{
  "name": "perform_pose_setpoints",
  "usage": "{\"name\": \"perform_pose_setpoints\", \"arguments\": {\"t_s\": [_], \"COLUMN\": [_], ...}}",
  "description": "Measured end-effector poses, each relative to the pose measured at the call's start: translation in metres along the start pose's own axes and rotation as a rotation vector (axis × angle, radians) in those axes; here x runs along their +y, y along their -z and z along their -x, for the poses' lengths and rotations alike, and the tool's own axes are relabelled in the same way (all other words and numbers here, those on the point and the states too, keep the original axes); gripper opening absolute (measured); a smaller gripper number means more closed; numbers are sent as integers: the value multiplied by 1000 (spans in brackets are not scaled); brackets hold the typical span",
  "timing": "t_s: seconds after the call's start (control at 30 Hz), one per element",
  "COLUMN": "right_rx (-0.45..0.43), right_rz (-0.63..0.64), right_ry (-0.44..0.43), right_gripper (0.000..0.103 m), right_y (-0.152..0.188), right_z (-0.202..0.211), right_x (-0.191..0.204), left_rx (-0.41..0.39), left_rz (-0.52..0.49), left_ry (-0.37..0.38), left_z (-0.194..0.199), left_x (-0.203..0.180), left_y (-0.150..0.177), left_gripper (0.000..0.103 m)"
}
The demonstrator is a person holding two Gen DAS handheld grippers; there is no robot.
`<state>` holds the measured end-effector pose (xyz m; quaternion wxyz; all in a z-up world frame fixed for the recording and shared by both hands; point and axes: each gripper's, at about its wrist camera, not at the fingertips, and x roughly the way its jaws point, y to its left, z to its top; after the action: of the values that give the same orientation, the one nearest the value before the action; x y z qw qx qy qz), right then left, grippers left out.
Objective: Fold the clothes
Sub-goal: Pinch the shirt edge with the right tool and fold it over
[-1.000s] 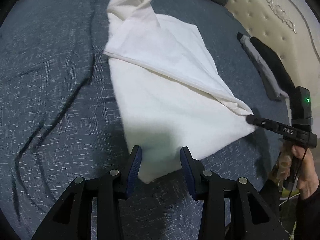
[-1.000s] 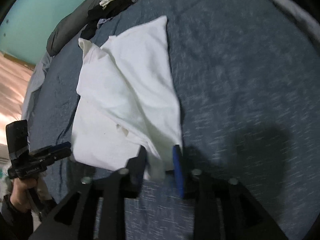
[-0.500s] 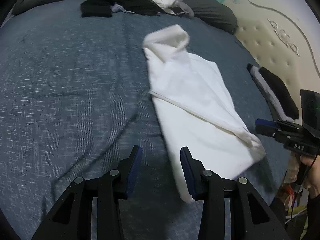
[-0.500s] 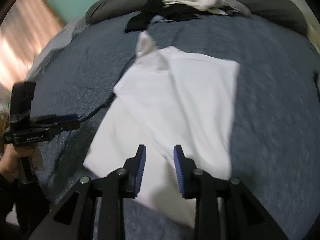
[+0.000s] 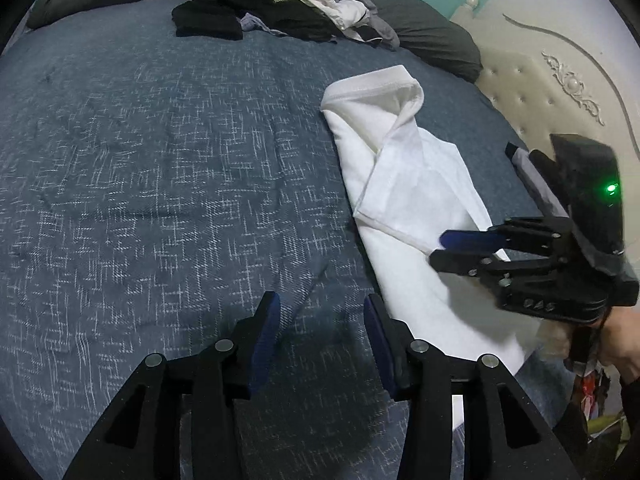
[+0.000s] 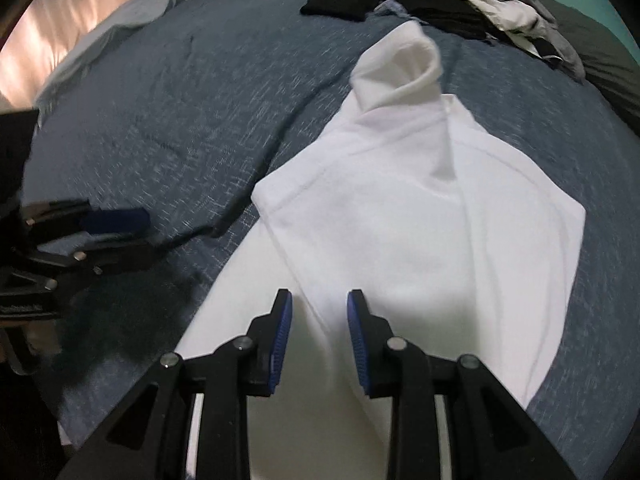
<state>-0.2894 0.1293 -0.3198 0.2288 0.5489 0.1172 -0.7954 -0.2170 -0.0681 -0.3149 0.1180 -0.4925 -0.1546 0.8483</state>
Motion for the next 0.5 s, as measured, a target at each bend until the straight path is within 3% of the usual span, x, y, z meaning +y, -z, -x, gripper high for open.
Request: {"name": "perform_pose_setpoints", "arguments": {"t_s": [0.13,0.3,0.5], "right_rx": [0,-1,-27], "right_rz": [-15,-22,-31], "right_ry": [-10,2,5], "right_gripper": [28,7,3], "right_y": [-2,-1,-1], "right_z": [-4,-1,9], "right_x": [-5,-9,-11], "left_rx": [-3,-7,-6], "left_rz": [1,2,-17], "left_ry": [17,37,35], "left_z": [-2,-4,-6], "left_x": [2,5,3], "left_y": [-1,-3,-1], "left_gripper": [48,48,49]}}
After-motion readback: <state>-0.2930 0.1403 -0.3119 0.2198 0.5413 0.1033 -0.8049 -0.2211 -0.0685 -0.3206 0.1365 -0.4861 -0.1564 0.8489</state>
